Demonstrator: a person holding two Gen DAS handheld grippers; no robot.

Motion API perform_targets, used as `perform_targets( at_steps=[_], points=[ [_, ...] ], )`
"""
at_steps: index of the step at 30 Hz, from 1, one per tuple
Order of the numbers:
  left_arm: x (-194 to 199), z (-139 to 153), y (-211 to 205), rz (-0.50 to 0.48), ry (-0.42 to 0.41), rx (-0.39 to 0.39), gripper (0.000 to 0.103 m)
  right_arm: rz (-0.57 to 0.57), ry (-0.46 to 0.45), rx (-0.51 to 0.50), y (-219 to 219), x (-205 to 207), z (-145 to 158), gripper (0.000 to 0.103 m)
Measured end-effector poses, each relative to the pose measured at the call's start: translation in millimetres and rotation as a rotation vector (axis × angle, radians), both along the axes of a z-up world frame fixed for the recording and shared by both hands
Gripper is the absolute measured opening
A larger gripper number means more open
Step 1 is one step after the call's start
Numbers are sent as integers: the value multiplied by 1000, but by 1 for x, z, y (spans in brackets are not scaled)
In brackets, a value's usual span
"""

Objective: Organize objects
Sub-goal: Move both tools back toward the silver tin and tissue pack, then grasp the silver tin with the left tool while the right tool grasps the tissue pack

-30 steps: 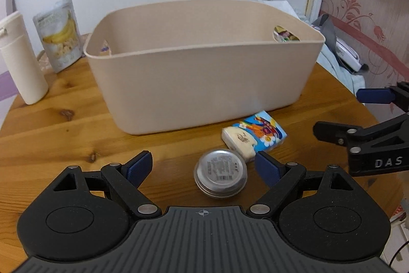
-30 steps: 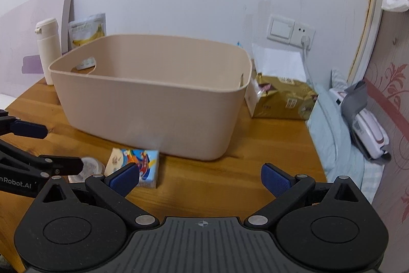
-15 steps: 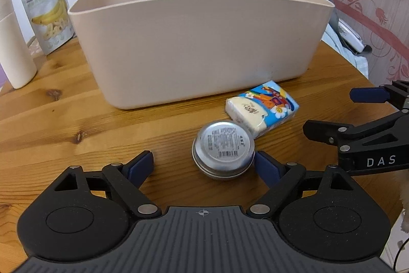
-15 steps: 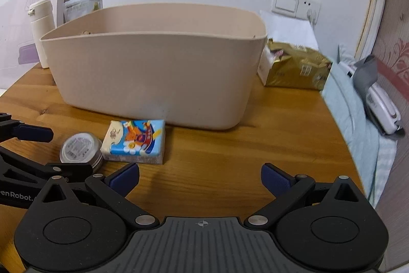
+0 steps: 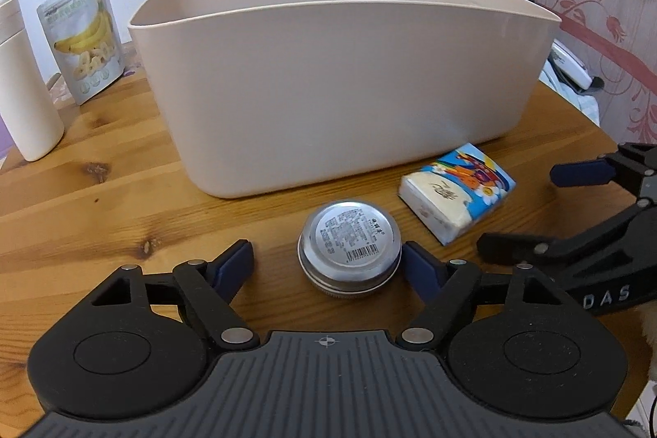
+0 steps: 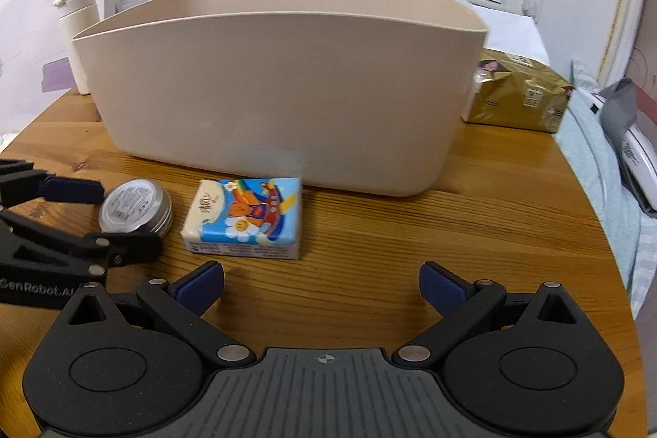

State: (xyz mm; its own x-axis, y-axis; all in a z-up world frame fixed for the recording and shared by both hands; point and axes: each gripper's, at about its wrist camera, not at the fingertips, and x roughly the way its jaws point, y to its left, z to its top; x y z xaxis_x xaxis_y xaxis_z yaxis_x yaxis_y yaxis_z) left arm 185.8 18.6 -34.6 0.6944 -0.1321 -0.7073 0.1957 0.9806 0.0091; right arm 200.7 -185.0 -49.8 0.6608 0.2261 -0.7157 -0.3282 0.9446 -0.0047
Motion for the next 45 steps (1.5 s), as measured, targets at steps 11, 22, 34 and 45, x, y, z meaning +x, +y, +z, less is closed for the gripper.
perform_targets(
  at_steps=[11,22,34,45],
  points=[
    [7,0,11,-9,-12,-4,76,23,-1,8,19,10,-6,103],
    [9,1,19,-18,-10,-4,71,58,-1,25,33,14,-6,103],
    [8,3,19,-12,-16,-9,55,65,-39,22,41,13,-1,64],
    [-5,7,27,40,3,-22,55,61,-30,27,28,2,7,63]
  ],
)
